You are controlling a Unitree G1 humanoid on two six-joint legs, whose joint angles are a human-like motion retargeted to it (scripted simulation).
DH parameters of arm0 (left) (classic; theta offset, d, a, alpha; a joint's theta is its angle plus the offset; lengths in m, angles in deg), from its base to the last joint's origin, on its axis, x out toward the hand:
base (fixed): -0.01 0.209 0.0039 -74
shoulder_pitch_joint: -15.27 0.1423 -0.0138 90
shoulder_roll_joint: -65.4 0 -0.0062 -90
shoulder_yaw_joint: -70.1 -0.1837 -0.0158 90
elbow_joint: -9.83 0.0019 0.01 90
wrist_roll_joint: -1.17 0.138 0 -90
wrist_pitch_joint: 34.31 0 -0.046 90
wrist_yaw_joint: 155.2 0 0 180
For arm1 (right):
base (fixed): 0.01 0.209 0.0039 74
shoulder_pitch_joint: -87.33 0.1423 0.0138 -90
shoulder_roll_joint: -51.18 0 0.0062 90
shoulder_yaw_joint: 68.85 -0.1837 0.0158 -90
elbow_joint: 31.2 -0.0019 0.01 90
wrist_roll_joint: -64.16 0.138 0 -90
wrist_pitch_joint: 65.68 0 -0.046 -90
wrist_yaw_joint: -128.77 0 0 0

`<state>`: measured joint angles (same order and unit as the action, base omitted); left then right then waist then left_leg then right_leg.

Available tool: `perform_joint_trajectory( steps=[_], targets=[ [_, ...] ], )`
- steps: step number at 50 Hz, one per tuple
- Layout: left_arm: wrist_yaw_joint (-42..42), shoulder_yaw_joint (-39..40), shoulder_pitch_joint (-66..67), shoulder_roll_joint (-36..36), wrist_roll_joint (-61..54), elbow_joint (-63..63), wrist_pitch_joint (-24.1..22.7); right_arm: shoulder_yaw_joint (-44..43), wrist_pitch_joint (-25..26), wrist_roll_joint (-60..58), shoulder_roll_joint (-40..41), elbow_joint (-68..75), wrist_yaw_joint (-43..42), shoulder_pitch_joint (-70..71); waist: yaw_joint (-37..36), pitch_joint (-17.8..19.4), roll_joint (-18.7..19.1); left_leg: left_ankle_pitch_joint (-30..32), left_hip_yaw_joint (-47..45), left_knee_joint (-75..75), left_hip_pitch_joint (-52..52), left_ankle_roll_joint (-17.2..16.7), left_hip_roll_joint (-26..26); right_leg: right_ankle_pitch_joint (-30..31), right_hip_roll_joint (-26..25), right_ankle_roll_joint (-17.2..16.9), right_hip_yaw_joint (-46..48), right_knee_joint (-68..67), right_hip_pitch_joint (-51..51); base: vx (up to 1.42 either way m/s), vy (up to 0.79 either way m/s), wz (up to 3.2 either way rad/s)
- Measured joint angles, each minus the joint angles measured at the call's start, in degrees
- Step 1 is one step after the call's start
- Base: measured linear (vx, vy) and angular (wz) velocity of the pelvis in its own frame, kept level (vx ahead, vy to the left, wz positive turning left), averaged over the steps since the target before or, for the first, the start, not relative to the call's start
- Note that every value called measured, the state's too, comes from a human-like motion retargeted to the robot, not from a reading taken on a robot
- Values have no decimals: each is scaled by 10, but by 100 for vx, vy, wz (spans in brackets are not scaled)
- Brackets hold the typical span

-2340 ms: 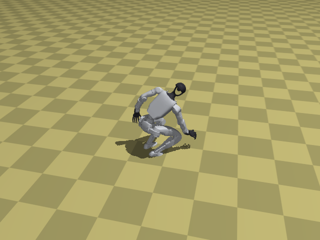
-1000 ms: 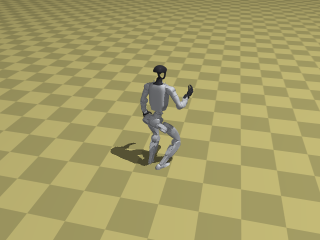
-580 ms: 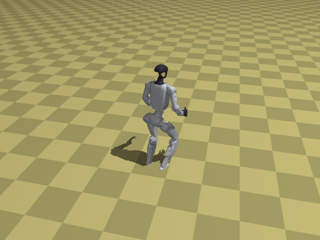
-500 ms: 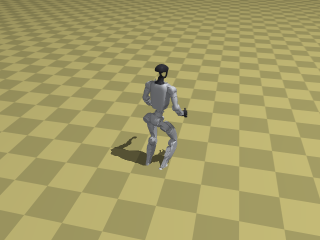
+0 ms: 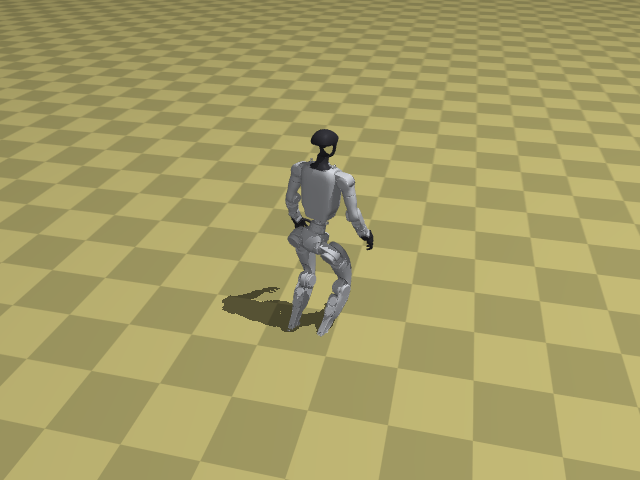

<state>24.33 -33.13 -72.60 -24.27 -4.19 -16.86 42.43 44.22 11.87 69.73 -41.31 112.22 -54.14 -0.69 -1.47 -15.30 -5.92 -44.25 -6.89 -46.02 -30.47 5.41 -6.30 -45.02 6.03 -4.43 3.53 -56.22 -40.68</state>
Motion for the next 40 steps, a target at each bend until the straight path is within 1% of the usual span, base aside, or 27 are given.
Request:
perform_joint_trajectory(
  steps=[5, 8, 10, 12, 13, 15, 17, 20, 25, 29, 32, 35, 37, 38, 40],
  targets=[
    [30, -2, 8, -2, -6, 15, 9, -2, 13, -9, 10, 41, 27, 3, -15, 3, 20, -21, 7, -89, -40, -3, 32, -3, -28, 10, 8, -6, -1, 2, -3, -16],
    [41, 3, 16, -4, -18, 19, 12, -2, 18, -12, 13, 54, 38, 1, -37, 12, 46, -29, 1, -182, -75, -7, 83, -5, -66, 20, 17, -4, 7, 6, -4, -55],
    [47, 8, 23, -6, -28, 19, 12, -2, 22, -13, 11, 61, 43, 3, -63, 23, 71, -26, 14, -259, -98, -17, 121, -6, -105, 29, 22, 2, 20, 9, -4, -100],
    [48, 14, 30, -6, -38, 18, 14, -1, 24, -14, 5, 66, 46, 8, -88, 34, 89, -37, 55, -319, -132, -28, 118, -4, -139, 34, 18, 5, 29, 9, -3, -107],
    [49, 17, 33, -7, -43, 18, 14, 0, 25, -15, 2, 67, 47, 12, -99, 38, 96, -36, 58, -346, -147, -28, 129, -4, -151, 36, 17, 8, 34, 12, -2, -76],
    [49, 23, 39, -8, -53, 17, 14, 0, 27, -15, -3, 67, 48, 18, -116, 44, 104, -34, 60, -386, -177, -25, 146, -6, -165, 38, 14, 13, 42, 14, 0, -51],
    [46, 29, 45, -10, -63, 18, 15, 0, 28, -16, -7, 67, 46, 24, -127, 46, 104, -32, 59, -397, -212, -22, 151, -8, -169, 37, 9, 17, 46, 17, 1, -29],
    [42, 40, 56, -14, -77, 22, 16, 1, 29, -17, -12, 65, 42, 34, -135, 42, 94, -30, 56, -370, -266, -16, 143, -13, -163, 34, 3, 23, 46, 19, 2, -6],
    [28, 58, 61, -23, -94, 21, 18, 2, 26, -22, -18, 57, 35, 50, -131, 20, 72, -12, 55, -249, -339, -17, 110, -23, -139, 32, -3, 38, 39, 24, 5, 10],
    [21, 69, 65, -21, -104, 27, 22, 5, 25, -30, -22, 49, 32, 62, -122, 4, 58, 6, 57, -155, -367, -23, 81, -34, -120, 33, -3, 38, 40, 28, 8, 17],
    [15, 76, 71, -18, -112, 31, 25, 6, 26, -33, -22, 44, 28, 66, -116, -1, 52, 22, 55, -137, -372, -23, 68, -47, -111, 36, -6, 17, 50, 31, 10, 12],
    [9, 82, 78, -14, -124, 36, 27, 4, 26, -31, -20, 42, 22, 64, -112, 7, 48, 37, 48, -169, -362, -15, 62, -50, -106, 39, -13, -13, 76, 32, 12, 7],
    [6, 84, 82, -11, -133, 37, 28, 1, 28, -30, -18, 43, 18, 58, -104, 20, 41, 40, 36, -199, -342, -5, 48, -50, -87, 33, -13, -52, 99, 37, 13, 40],
    [5, 85, 85, -9, -138, 38, 28, -1, 28, -29, -17, 44, 18, 54, -96, 29, 34, 40, 27, -211, -326, 2, 34, -50, -68, 27, -12, -80, 114, 42, 12, 91],
    [5, 86, 88, -5, -146, 38, 30, -5, 31, -26, -16, 45, 20, 45, -65, 66, 0, 31, -4, -225, -271, 22, -27, -47, 7, -2, -6, -174, 167, 47, 10, 138]
  ],
)
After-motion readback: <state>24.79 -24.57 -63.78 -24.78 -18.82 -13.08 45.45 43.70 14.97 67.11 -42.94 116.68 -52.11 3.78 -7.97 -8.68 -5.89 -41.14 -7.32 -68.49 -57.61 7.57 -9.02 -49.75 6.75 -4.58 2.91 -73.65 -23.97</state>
